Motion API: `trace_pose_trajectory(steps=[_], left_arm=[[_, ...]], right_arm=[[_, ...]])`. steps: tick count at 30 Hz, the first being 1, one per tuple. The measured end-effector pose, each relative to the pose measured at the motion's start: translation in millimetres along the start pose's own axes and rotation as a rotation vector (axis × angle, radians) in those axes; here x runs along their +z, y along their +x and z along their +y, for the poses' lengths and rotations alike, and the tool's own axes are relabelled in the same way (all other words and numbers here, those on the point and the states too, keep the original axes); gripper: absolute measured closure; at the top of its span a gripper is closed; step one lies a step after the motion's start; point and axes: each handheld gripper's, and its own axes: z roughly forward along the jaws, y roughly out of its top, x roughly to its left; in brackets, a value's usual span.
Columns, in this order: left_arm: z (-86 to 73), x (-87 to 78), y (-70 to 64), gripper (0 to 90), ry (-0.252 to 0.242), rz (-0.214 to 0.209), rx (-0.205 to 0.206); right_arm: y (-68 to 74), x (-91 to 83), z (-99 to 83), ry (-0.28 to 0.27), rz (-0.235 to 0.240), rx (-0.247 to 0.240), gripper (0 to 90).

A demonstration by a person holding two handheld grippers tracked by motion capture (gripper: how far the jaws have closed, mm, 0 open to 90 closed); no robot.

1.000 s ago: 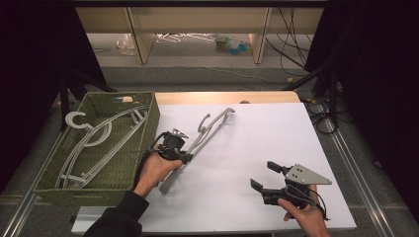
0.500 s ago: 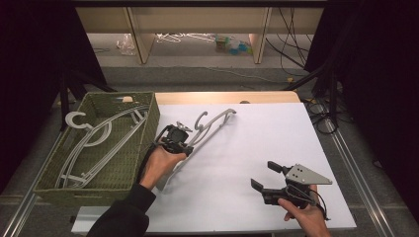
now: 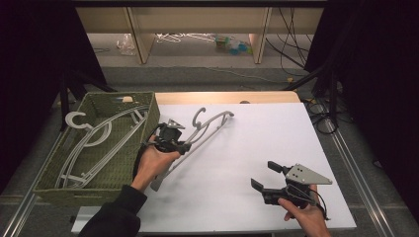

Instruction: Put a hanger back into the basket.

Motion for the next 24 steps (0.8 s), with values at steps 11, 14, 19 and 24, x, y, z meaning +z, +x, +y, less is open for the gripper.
trace_pose_trajectory(steps=[11, 14, 19, 24], left_arm=[[11.3, -34.7, -15.1, 79.0, -0.141, -0.086, -0.027], [13.9, -39.2, -19.9, 79.0, -0.161, -0.119, -0.026], [17.7, -50.4, -26.9, 78.9, -0.188, -0.135, -0.004], [22.0, -66.6, -24.2, 79.0, -0.232, -0.137, 0.006]], right_arm=[[-0.5, -0.6, 0.1, 0.003, -0.003, 0.01, 16.6], [0.4, 1.1, -0.2, -0.004, 0.007, 0.007, 16.6], [-0.3, -1.9, 1.0, 0.024, -0.004, 0.001, 16.6], [-0.1, -0.8, 0.5, 0.012, -0.001, 0.004, 16.6]])
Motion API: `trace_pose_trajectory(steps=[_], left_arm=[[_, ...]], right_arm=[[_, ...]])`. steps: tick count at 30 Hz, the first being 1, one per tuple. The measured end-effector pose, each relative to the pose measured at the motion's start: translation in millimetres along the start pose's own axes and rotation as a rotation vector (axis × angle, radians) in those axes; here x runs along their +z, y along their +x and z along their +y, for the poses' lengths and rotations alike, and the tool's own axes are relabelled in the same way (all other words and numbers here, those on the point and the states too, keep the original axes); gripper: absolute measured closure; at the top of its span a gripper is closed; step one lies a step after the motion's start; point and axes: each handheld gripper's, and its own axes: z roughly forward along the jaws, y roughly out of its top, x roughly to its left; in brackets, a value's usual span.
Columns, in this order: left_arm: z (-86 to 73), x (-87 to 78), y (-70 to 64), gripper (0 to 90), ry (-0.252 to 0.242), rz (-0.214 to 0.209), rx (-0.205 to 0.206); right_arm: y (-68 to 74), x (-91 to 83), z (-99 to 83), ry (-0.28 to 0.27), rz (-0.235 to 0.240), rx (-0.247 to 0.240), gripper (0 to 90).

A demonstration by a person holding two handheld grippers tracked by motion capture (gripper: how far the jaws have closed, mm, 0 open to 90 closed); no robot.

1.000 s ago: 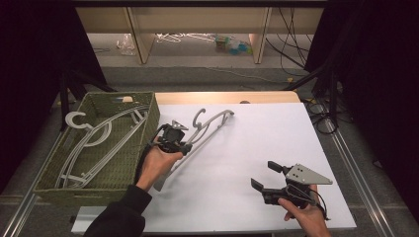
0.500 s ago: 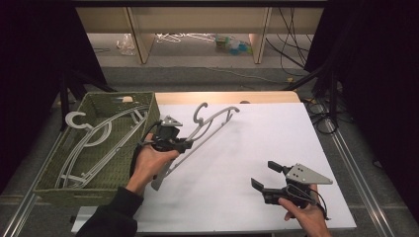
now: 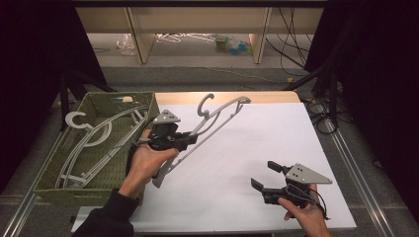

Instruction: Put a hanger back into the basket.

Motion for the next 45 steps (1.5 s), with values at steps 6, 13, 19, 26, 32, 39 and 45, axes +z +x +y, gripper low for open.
trace_pose_trajectory(steps=[6, 13, 19, 26, 32, 39, 45], left_arm=[[5.6, -27.9, 19.2, 79.0, -0.04, 0.023, -0.034], [10.2, -66.6, 60.2, 79.1, -0.075, 0.061, -0.096], [5.0, -91.4, 80.8, 79.1, -0.109, 0.081, -0.13], [-7.2, -115.5, 104.8, 79.2, -0.149, 0.106, -0.169], [-20.1, -138.6, 123.5, 79.2, -0.16, 0.134, -0.177], [-35.6, -160.3, 139.8, 79.2, -0.16, 0.169, -0.189], [-47.2, -176.5, 148.4, 79.2, -0.154, 0.183, -0.19]], right_arm=[[0.4, 0.8, -0.5, -0.015, 0.001, 0.006, 16.6], [0.5, 1.5, -0.4, -0.009, 0.0, -0.004, 16.6], [-0.1, 1.4, -0.7, -0.01, 0.001, -0.007, 16.6], [0.1, 3.0, -1.2, -0.024, 0.012, 0.006, 16.6], [0.3, 3.6, -1.4, -0.018, 0.011, 0.006, 16.6], [-0.3, 2.6, -1.4, -0.003, 0.0, 0.004, 16.5], [-0.4, 2.6, -1.2, -0.004, -0.002, 0.003, 16.5]])
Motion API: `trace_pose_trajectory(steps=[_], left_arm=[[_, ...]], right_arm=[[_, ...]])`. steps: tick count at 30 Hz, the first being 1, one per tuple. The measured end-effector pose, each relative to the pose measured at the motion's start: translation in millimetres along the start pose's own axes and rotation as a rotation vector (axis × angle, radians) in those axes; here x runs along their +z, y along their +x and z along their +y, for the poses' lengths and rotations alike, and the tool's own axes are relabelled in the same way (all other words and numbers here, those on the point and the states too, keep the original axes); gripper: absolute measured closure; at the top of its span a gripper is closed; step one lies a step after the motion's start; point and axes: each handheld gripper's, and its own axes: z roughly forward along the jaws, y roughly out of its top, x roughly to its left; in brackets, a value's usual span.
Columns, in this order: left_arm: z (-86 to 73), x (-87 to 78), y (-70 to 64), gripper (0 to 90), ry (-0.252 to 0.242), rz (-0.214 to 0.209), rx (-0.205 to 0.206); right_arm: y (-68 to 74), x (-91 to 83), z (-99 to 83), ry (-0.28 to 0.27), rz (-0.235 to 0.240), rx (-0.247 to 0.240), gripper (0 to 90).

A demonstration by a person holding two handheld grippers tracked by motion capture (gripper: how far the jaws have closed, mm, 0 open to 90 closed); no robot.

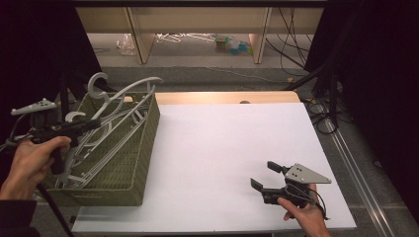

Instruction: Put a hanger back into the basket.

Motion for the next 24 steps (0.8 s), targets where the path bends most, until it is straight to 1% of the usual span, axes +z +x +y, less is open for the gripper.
trace_pose_trajectory(steps=[1, 4, 6, 8, 9, 11, 15, 17, 18, 19, 20, 22, 24], left_arm=[[-0.8, -2.1, 1.4, 79.2, 0.0, 0.004, -0.002], [-3.8, -9.7, 6.9, 79.2, 0.001, 0.012, -0.002], [-6.2, -14.6, 9.6, 79.2, 0.006, 0.021, -0.005], [-8.2, -17.0, 11.7, 79.2, 0.015, 0.024, -0.003], [-9.3, -18.1, 12.9, 79.2, 0.019, 0.028, -0.002], [-11.4, -19.4, 15.1, 79.2, 0.031, 0.033, -0.001], [-15.1, -18.0, 19.9, 79.2, 0.054, 0.049, -0.008], [-16.9, -16.0, 22.5, 79.2, 0.062, 0.054, -0.012], [-17.5, -15.5, 23.5, 79.2, 0.072, 0.062, -0.017], [-18.0, -14.3, 25.0, 79.1, 0.079, 0.061, -0.016], [-18.8, -12.3, 25.9, 79.2, 0.084, 0.056, -0.02], [-18.8, -7.8, 27.5, 79.1, 0.116, 0.046, -0.006], [-17.2, -3.2, 29.0, 79.1, 0.146, 0.052, 0.014]], right_arm=[[-0.2, 0.2, 0.1, -0.006, 0.002, 0.0, 16.5], [-0.1, 0.0, -0.1, 0.0, 0.0, 0.0, 16.5], [0.0, 0.5, -0.1, -0.004, 0.008, 0.009, 16.6], [-0.1, 1.2, -0.5, -0.001, 0.01, 0.002, 16.5], [0.0, 0.3, -0.2, 0.01, -0.002, -0.005, 16.6], [0.7, 0.6, 0.1, 0.002, -0.001, -0.001, 16.6], [0.6, 2.3, -0.8, -0.012, 0.007, 0.004, 16.5], [0.2, 0.4, 0.2, 0.005, -0.001, -0.003, 16.5], [0.2, 0.9, -0.3, 0.002, 0.001, -0.003, 16.5], [0.5, 2.4, -1.0, -0.011, 0.008, 0.004, 16.5], [0.2, 0.5, -0.1, 0.007, -0.003, -0.003, 16.5], [0.4, 1.8, -0.3, -0.004, 0.003, 0.0, 16.5], [1.1, 3.0, -1.1, -0.014, 0.014, 0.005, 16.5]])
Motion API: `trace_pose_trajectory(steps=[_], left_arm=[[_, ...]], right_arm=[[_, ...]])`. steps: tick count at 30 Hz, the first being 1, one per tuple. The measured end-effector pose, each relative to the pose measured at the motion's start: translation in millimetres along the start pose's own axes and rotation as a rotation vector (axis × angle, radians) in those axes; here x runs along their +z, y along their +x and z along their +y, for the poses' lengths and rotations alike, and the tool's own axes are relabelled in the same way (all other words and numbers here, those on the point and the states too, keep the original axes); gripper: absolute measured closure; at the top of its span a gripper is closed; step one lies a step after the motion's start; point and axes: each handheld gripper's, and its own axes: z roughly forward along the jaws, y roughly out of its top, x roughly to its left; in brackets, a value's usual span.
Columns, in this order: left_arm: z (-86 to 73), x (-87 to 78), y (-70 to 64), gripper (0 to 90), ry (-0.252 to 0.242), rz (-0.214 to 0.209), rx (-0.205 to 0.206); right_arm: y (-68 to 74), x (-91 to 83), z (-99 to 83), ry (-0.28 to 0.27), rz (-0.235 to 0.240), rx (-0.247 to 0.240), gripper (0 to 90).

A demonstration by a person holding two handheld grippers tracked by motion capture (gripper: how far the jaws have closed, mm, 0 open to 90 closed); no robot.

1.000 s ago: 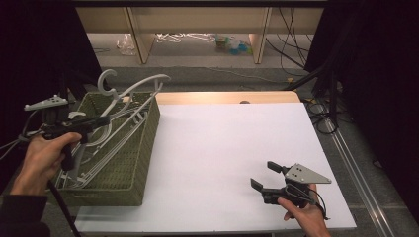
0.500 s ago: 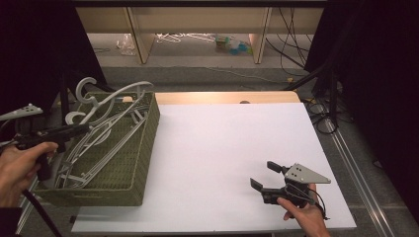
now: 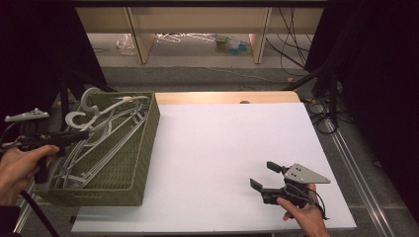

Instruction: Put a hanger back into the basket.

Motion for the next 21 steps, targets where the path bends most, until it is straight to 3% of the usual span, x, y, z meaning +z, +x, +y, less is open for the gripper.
trace_pose_trajectory(steps=[4, 9, 11, 17, 21], left_arm=[[4.3, 13.0, 5.4, 79.1, 0.031, -0.006, -0.019], [5.7, 25.5, 11.1, 79.1, 0.056, -0.008, -0.004], [5.7, 28.0, 13.2, 79.1, 0.053, -0.011, -0.019], [1.3, 30.4, 21.8, 78.7, 0.063, 0.049, 0.014], [-2.6, 32.7, 24.6, 78.5, 0.107, 0.088, 0.066]], right_arm=[[-0.1, 0.1, 0.2, -0.001, -0.003, -0.001, 16.5], [-0.7, -0.3, 0.1, -0.002, -0.005, -0.001, 16.5], [-0.6, -0.7, 0.1, 0.003, -0.004, -0.002, 16.5], [0.2, -0.4, 0.5, 0.001, 0.001, -0.001, 16.5], [-0.4, -0.4, 0.3, 0.003, -0.002, -0.001, 16.5]])
